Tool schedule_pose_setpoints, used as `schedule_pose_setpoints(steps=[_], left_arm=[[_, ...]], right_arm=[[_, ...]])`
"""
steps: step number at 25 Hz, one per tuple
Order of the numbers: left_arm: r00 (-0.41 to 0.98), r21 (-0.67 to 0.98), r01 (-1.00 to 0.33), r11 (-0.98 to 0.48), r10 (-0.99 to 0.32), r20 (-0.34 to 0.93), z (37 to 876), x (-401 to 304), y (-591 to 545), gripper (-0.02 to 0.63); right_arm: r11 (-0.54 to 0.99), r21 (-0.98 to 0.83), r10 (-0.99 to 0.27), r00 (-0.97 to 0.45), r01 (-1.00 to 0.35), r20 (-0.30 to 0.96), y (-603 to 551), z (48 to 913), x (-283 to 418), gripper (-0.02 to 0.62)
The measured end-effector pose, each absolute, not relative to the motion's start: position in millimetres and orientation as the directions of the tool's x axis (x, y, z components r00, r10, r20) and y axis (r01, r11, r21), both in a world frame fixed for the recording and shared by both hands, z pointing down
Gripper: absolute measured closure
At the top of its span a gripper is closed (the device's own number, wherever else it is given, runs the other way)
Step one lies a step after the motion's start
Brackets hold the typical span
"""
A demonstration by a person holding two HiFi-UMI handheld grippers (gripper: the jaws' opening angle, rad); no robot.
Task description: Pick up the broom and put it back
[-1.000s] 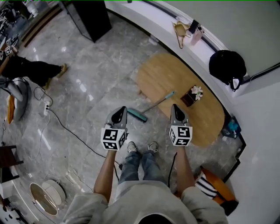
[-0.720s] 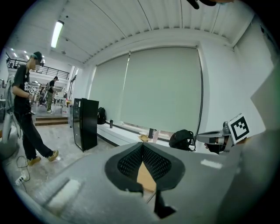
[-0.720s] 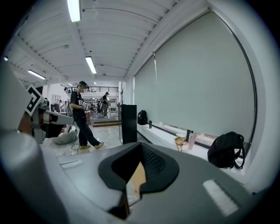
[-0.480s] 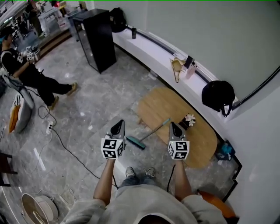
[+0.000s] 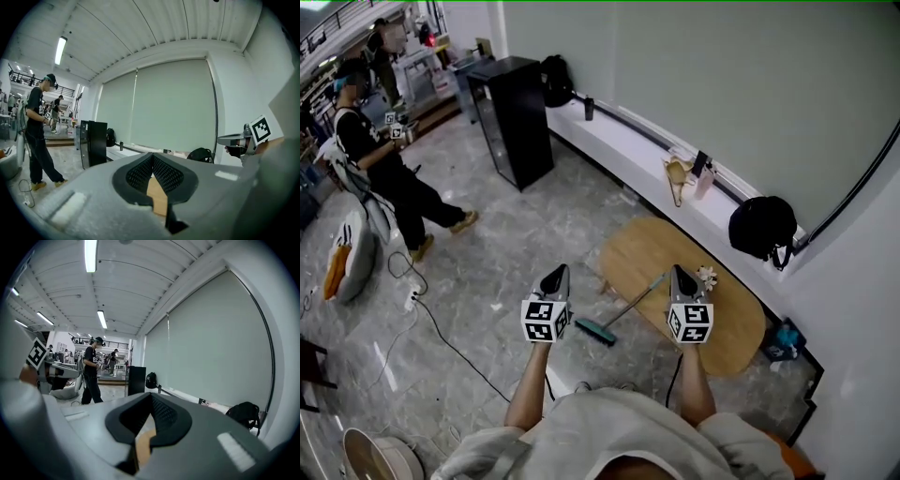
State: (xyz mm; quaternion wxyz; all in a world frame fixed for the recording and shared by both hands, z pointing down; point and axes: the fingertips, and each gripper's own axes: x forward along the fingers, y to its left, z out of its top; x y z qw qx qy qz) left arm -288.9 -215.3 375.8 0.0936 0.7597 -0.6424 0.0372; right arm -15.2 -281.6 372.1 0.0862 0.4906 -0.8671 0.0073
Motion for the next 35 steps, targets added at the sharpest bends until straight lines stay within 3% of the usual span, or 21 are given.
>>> schedule_pose_setpoints(steps=[12,35], left_arm=[[0.182,0.079,-0.982,-0.172,-0.973,0.144,357,-294,-213,0.603],[0.196,0.084,-0.979,-0.184,-0.967,0.16,359,-275,-208,0.603]], right_arm=[[0.479,0.08,-0.876,-0.469,-0.874,0.11,-274,351,-12,0.595],[0.489,0.051,-0.867,-0.478,-0.871,0.139,-266,362,-5,0.595]])
